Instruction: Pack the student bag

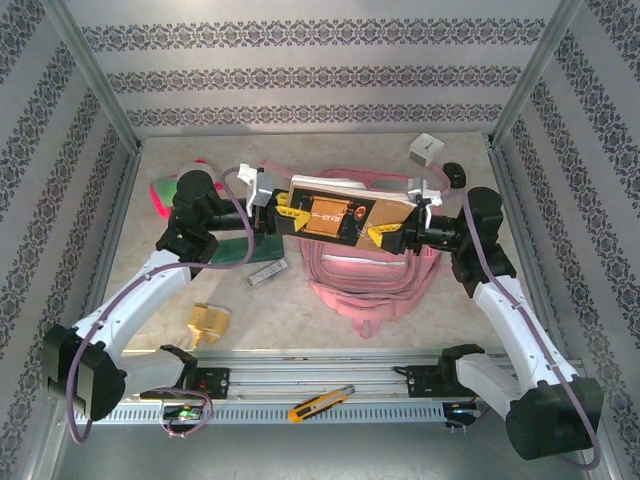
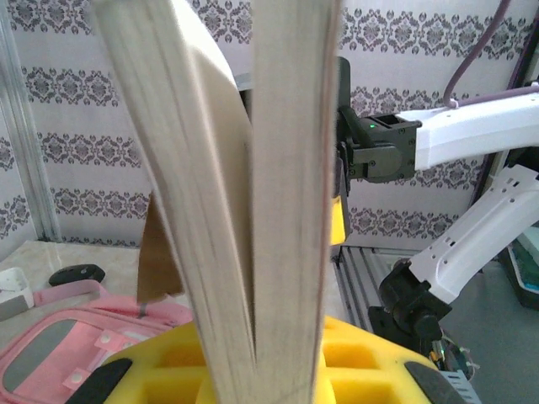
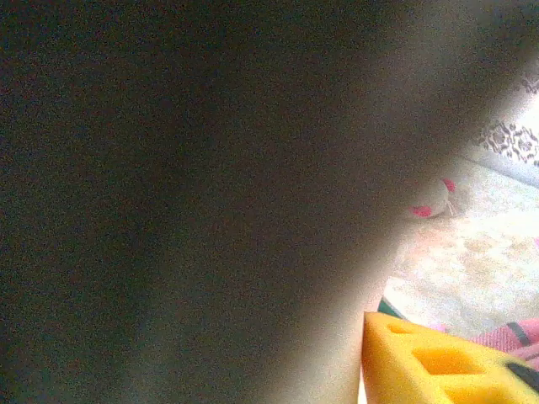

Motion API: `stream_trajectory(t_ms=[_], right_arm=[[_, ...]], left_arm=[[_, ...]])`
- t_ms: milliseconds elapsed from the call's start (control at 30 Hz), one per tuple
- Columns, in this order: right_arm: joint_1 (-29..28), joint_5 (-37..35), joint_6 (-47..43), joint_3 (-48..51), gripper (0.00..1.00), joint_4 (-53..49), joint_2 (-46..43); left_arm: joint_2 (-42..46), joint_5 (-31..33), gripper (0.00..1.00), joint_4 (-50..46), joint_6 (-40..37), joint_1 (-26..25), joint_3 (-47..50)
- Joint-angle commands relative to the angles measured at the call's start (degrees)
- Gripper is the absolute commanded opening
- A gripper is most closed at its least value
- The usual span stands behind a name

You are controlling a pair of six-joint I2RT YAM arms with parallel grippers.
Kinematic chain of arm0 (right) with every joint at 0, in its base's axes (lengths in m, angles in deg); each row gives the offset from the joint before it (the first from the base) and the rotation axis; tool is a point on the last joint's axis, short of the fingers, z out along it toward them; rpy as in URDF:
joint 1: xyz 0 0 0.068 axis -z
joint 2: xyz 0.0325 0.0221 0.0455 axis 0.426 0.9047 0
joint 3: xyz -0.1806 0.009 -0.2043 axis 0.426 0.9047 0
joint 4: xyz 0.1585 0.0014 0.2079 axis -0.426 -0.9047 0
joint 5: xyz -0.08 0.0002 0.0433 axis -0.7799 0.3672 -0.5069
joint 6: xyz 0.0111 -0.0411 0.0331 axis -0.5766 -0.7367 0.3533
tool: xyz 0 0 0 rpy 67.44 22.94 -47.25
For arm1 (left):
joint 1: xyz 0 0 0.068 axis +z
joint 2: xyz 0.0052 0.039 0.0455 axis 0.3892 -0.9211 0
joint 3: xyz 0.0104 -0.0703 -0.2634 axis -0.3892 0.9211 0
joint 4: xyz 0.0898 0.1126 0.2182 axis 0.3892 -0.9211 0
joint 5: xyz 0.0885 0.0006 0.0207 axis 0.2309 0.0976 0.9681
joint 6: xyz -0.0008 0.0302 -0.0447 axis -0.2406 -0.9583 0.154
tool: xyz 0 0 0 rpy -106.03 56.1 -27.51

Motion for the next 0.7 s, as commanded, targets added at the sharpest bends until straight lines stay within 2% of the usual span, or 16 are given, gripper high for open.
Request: stream_trajectory(t_ms=[0,33,67,167,233,367,467,533,667], right_arm=[[-0.2,7.2,2.1,-0.5,0.25,1.8,0.2],[0.1,6.8,1.6,-0.5,0.0,1.8,-0.1],[0.6,6.0,1.9,-0.2,0.0,1.8,-0.6],[3.4,4.0,4.4,0.0,0.0,0.9,-1.9],[7.3,1.6,9.1,0.6,0.0,0.4,-2.6],[15.4,-6.4,18.6,3.2,0.0,-3.8,-3.7],[21.0,-13.6,25.2,4.4,0.0,-11.4,-3.7],[25.8,-20.3,28.4,4.9,0.0,-20.2,-3.7],[32.4,-32.2,26.9,5.6,0.0,-32.0,-5.4]], left_arm=[[-0.6,2.5,0.05,11.7,2.2,0.3,-0.8],[-0.6,3.6,0.08,10.7,1.3,0.3,-0.7],[-0.7,4.9,0.13,9.3,0.1,0.3,-0.6],[0.1,11.8,0.49,-1.0,-8.0,0.3,-1.4],[0.5,18.5,0.64,-9.1,-15.7,0.1,-2.1],[-1.6,30.4,0.72,-25.3,-35.0,-3.9,-3.6],[-5.7,37.8,0.78,-31.7,-46.5,-9.2,-3.8],[-8.8,40.9,0.81,-30.6,-48.7,-11.7,-3.2],[-16.0,39.5,0.81,-28.9,-49.8,-12.1,-3.6]])
